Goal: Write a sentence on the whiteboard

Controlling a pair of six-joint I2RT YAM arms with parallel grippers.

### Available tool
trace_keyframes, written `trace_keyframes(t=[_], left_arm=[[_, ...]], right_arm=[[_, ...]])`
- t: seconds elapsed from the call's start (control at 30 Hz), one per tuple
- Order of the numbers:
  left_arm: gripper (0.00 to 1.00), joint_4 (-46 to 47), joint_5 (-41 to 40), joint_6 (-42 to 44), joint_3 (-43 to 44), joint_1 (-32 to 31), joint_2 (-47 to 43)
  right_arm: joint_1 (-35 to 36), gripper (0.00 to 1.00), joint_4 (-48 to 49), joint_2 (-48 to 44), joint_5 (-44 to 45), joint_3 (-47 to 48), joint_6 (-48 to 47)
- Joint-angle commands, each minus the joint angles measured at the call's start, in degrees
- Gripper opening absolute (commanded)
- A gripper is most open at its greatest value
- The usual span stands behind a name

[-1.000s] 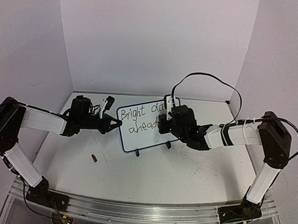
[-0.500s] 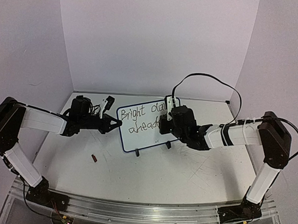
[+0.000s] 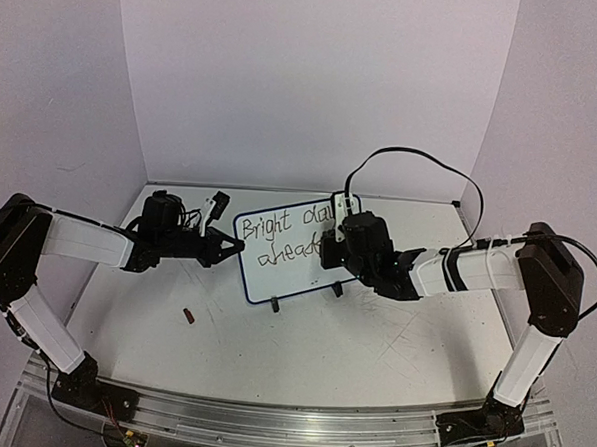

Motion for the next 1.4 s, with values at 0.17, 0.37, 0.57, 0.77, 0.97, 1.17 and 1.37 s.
trace_keyframes(t=[0.17, 0.37, 0.57, 0.77, 0.97, 1.17, 1.37], left_arm=[[0.0, -2.5, -6.3, 5.0, 1.0, 0.7, 0.1], [0.0, -2.5, -6.3, 5.0, 1.0, 0.7, 0.1], [0.0, -2.5, -6.3, 5.0, 1.0, 0.7, 0.1], [0.0, -2.5, -6.3, 5.0, 0.9, 0.7, 0.0], [0.0, -2.6, -6.4, 5.0, 0.9, 0.7, 0.1], [0.0, -2.6, -6.5, 5.0, 0.9, 0.7, 0.0], [0.0, -2.6, -6.4, 5.1, 0.8, 0.8, -0.2]], right_arm=[[-0.1, 0.0, -0.3, 0.6, 1.4, -0.3, 0.5], [-0.1, 0.0, -0.3, 1.0, 0.9, -0.7, 1.0], [0.0, 0.0, -0.4, 1.0, 0.6, -0.9, 1.3], [0.9, 0.0, -0.3, 1.7, -0.3, -0.5, 1.7], [2.1, 0.0, -0.3, 2.0, -0.8, 0.8, 2.2], [2.1, 0.0, 1.1, -3.2, -0.2, -1.0, 2.1], [1.5, 0.0, 0.5, -3.8, 0.8, -1.8, 1.4]])
